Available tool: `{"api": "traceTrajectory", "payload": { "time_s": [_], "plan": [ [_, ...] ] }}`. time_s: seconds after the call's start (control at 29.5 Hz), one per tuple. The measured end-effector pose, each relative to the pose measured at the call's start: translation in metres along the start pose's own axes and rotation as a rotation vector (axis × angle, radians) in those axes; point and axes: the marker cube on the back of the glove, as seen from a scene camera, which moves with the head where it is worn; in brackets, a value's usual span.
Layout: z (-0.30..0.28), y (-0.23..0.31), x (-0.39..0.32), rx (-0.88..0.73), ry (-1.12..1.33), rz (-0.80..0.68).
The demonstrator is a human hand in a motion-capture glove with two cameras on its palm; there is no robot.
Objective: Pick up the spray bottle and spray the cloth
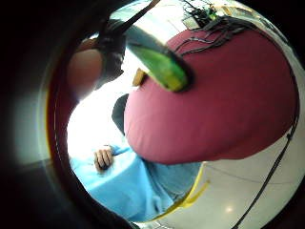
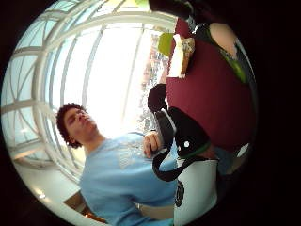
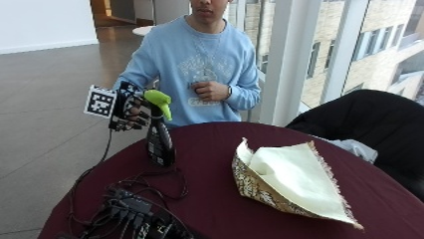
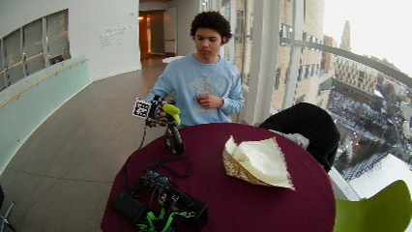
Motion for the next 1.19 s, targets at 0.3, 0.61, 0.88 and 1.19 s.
{"api": "traceTrajectory", "payload": {
  "time_s": [0.3, 0.61, 0.88, 1.19],
  "plan": [
    [0.017, -0.061, 0.038, -0.055, -0.072, 0.16],
    [0.04, -0.102, 0.047, -0.132, -0.096, 0.167],
    [0.041, -0.11, 0.046, -0.082, 0.011, 0.151],
    [0.046, -0.163, 0.005, -0.252, 0.15, 0.196]
  ]
}}
